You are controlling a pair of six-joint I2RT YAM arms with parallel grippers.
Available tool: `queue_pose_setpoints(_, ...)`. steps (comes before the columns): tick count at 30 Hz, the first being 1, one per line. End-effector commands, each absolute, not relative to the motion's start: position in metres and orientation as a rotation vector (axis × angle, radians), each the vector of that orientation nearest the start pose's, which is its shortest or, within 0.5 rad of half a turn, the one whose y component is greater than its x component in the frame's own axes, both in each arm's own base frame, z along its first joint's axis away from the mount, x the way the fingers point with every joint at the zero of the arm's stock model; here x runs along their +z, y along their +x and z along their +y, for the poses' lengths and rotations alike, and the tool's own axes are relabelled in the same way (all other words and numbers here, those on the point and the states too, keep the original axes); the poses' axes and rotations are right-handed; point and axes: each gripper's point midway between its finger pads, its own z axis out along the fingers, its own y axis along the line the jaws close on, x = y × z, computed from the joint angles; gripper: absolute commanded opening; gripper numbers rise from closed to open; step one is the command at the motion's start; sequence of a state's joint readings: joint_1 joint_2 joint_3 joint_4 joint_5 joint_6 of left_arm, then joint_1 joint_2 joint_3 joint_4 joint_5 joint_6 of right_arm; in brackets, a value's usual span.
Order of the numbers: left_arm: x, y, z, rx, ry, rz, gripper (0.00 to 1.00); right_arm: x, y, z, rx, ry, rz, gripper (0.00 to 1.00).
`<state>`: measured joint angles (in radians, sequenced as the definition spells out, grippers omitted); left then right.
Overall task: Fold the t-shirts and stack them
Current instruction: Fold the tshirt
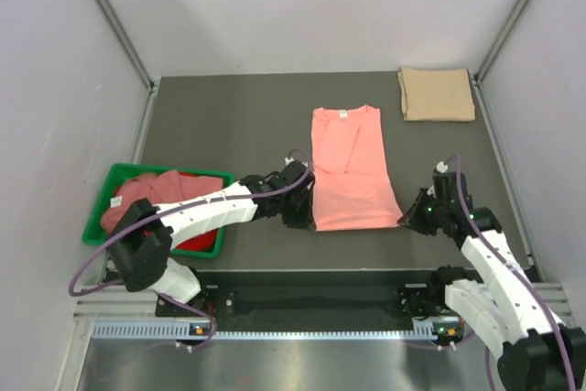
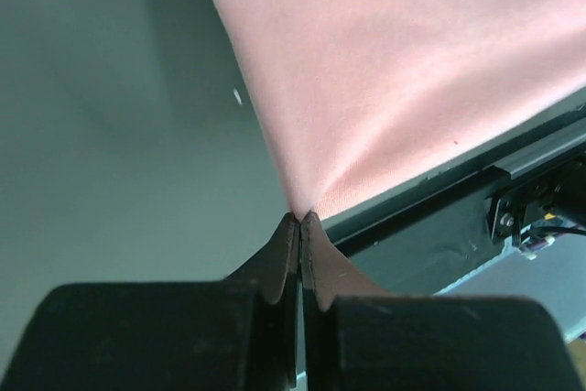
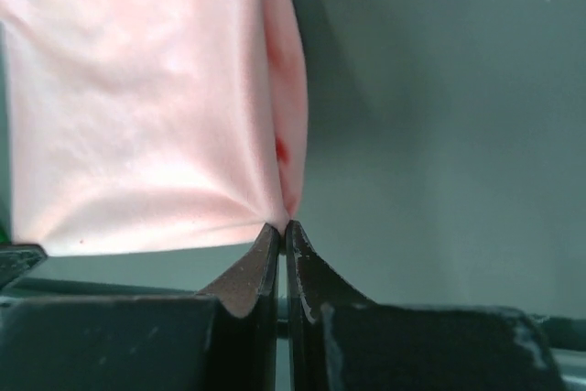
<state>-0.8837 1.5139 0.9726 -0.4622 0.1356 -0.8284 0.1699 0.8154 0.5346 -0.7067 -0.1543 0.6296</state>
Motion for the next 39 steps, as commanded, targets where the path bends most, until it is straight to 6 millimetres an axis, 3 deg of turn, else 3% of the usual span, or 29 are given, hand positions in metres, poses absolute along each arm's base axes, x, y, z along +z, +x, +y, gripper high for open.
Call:
queue_pose_setpoints(1, 0.101, 0.169, -0.290, -0.579, 0.089, 2.780, 0.00, 0.101, 0.171, 0.075, 0.454, 0.569, 2.540, 0.00)
queue_pose_setpoints(6, 0.128, 0.168, -0.288, -0.518, 0.111, 2.714, 0.00, 0.130, 0.167, 0.077, 0.508, 0.521, 2.451, 0.00)
queue_pose_setpoints(11, 0.149, 0.199, -0.291, -0.448, 0.135, 2.625, 0.00, 0.155, 0.199, 0.077, 0.481, 0.437, 2.379, 0.00)
queue_pose_setpoints(14, 0.163, 0.233, -0.292, -0.411, 0.111, 2.593, 0.00, 0.178, 0.230, 0.079, 0.458, 0.385, 2.352, 0.00)
queue_pose_setpoints(15, 0.179, 0.255, -0.292, -0.415, 0.097, 2.555, 0.00, 0.185, 0.240, 0.079, 0.453, 0.352, 2.344, 0.00)
queue_pose_setpoints(17, 0.176, 0.281, -0.292, -0.370, 0.086, 2.549, 0.00, 0.203, 0.268, 0.081, 0.443, 0.325, 2.342, 0.00)
queue_pose_setpoints(18, 0.195, 0.306, -0.291, -0.384, 0.069, 2.499, 0.00, 0.211, 0.281, 0.081, 0.436, 0.306, 2.324, 0.00)
queue_pose_setpoints(19, 0.186, 0.318, -0.297, -0.392, 0.083, 2.525, 0.00, 0.233, 0.297, 0.082, 0.448, 0.285, 2.276, 0.00)
queue_pose_setpoints(20, 0.189, 0.329, -0.297, -0.393, 0.088, 2.524, 0.00, 0.227, 0.312, 0.085, 0.443, 0.280, 2.310, 0.00)
queue_pose_setpoints(21, 0.196, 0.356, -0.299, -0.400, 0.055, 2.499, 0.00, 0.232, 0.325, 0.084, 0.439, 0.276, 2.297, 0.00)
queue_pose_setpoints(22, 0.198, 0.368, -0.300, -0.403, 0.048, 2.494, 0.00, 0.252, 0.342, 0.086, 0.448, 0.262, 2.256, 0.00)
queue_pose_setpoints(23, 0.198, 0.381, -0.299, -0.392, 0.047, 2.489, 0.00, 0.239, 0.358, 0.089, 0.454, 0.255, 2.303, 0.00)
queue_pose_setpoints(24, 0.196, 0.406, -0.297, -0.373, 0.016, 2.487, 0.00, 0.241, 0.370, 0.091, 0.453, 0.241, 2.295, 0.00)
queue_pose_setpoints(25, 0.196, 0.418, -0.298, -0.380, 0.009, 2.485, 0.00, 0.254, 0.386, 0.092, 0.456, 0.228, 2.262, 0.00)
queue_pose_setpoints(26, 0.195, 0.429, -0.300, -0.388, 0.027, 2.481, 0.00, 0.238, 0.405, 0.094, 0.456, 0.231, 2.290, 0.00)
queue_pose_setpoints(27, 0.191, 0.452, -0.302, -0.396, 0.014, 2.465, 0.00, 0.234, 0.416, 0.095, 0.460, 0.218, 2.296, 0.00)
queue_pose_setpoints(29, 0.191, 0.472, -0.310, -0.447, 0.057, 2.429, 0.00, 0.219, 0.448, 0.100, 0.483, 0.213, 2.328, 0.00)
queue_pose_setpoints(30, 0.181, 0.488, -0.307, -0.443, 0.042, 2.420, 0.00, 0.214, 0.459, 0.101, 0.488, 0.209, 2.333, 0.00)
queue_pose_setpoints(31, 0.183, 0.504, -0.310, -0.471, 0.032, 2.368, 0.00, 0.223, 0.475, 0.104, 0.499, 0.196, 2.305, 0.00)
queue_pose_setpoints(32, 0.179, 0.517, -0.304, -0.494, 0.014, 2.352, 0.00, 0.197, 0.490, 0.108, 0.520, 0.195, 2.349, 0.00)
queue_pose_setpoints(33, 0.165, 0.523, -0.306, -0.527, 0.015, 2.364, 0.00, 0.193, 0.500, 0.109, 0.533, 0.197, 2.350, 0.00)
queue_pose_setpoints(34, 0.167, 0.538, -0.309, -0.558, 0.002, 2.313, 0.00, 0.198, 0.515, 0.112, 0.552, 0.188, 2.323, 0.01)
queue_pose_setpoints(35, 0.165, 0.547, -0.307, -0.569, 0.006, 2.290, 0.00, 0.176, 0.529, 0.118, 0.598, 0.181, 2.339, 0.01)
queue_pose_setpoints(36, 0.154, 0.557, -0.303, -0.571, -0.001, 2.279, 0.00, 0.179, 0.541, 0.120, 0.629, 0.180, 2.312, 0.02)
queue_pose_setpoints(37, 0.160, 0.573, -0.308, -0.605, 0.004, 2.201, 0.00, 0.157, 0.550, 0.123, 0.649, 0.198, 2.340, 0.04)
queue_pose_setpoints(38, 0.161, 0.582, -0.308, -0.639, 0.021, 2.158, 0.00, 0.154, 0.560, 0.122, 0.671, 0.202, 2.319, 0.05)
queue_pose_setpoints(39, 0.143, 0.585, -0.310, -0.672, 0.035, 2.162, 0.00, 0.150, 0.567, 0.123, 0.693, 0.223, 2.313, 0.07)
